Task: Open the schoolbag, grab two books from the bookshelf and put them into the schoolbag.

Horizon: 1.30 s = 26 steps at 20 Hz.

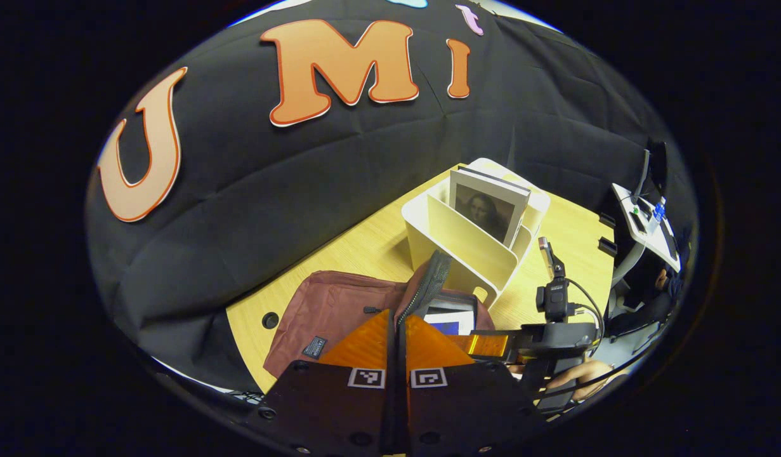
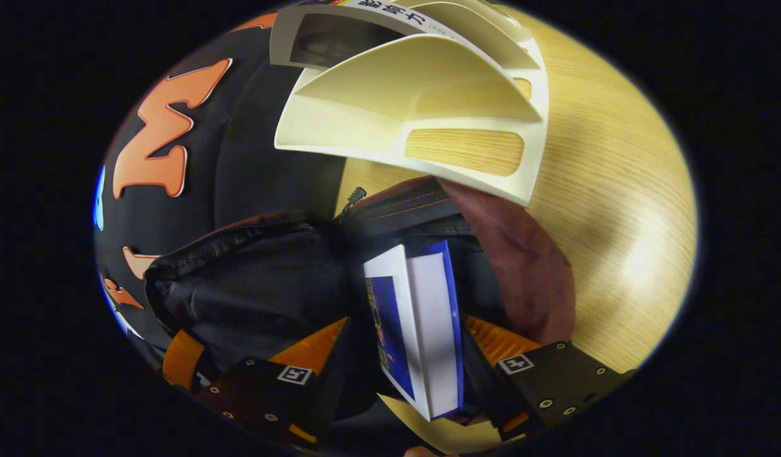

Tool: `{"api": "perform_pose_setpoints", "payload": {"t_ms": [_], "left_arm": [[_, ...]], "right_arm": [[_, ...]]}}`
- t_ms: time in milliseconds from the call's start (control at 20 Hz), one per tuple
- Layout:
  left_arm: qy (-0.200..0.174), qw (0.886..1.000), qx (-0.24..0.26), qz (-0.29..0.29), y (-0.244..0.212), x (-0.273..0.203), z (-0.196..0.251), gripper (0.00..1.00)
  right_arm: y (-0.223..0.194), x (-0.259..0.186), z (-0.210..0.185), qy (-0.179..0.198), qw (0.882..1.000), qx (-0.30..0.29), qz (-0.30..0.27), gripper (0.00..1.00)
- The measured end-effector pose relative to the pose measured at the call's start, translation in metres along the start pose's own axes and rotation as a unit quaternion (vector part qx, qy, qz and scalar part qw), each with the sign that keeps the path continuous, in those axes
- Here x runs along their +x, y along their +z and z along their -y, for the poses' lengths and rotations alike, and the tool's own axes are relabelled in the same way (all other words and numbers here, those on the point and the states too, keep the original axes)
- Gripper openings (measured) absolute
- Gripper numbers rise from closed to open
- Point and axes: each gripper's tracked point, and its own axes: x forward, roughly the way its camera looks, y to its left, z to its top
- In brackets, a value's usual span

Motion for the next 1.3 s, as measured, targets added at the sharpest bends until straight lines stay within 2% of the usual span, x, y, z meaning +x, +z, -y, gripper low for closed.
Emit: {"api": "perform_pose_setpoints", "payload": {"t_ms": [100,300,400,650,800,950,1150,1300], "left_arm": [[-0.001,1.0,-0.002,-0.001,-0.005,0.001,-0.002,0.01],[-0.004,1.0,-0.014,0.003,-0.01,-0.002,0.0,0.01],[-0.003,1.0,-0.017,0.006,-0.012,-0.002,0.001,0.01],[0.002,1.0,-0.025,0.008,-0.021,-0.004,0.004,0.01],[0.003,0.999,-0.037,0.012,-0.023,-0.006,0.007,0.01],[0.008,0.999,-0.052,0.012,-0.029,-0.006,0.005,0.01],[0.017,0.998,-0.068,0.009,-0.036,-0.006,0.001,0.01],[0.026,0.997,-0.072,0.006,-0.037,-0.005,-0.002,0.01]], "right_arm": [[0.005,-0.011,0.014,-0.022,1.0,-0.022,0.001,0.97],[0.028,-0.041,0.027,-0.039,0.999,-0.029,0.014,0.97],[0.042,-0.058,0.034,-0.054,0.997,-0.05,0.026,0.98],[0.096,-0.111,0.042,-0.09,0.987,-0.115,0.059,0.97],[0.142,-0.147,0.026,-0.107,0.977,-0.159,0.088,0.98],[0.192,-0.175,-0.004,-0.13,0.955,-0.242,0.113,0.97],[0.244,-0.191,-0.06,-0.16,0.914,-0.356,0.113,0.97],[0.271,-0.183,-0.097,-0.184,0.881,-0.424,0.099,0.97]]}}
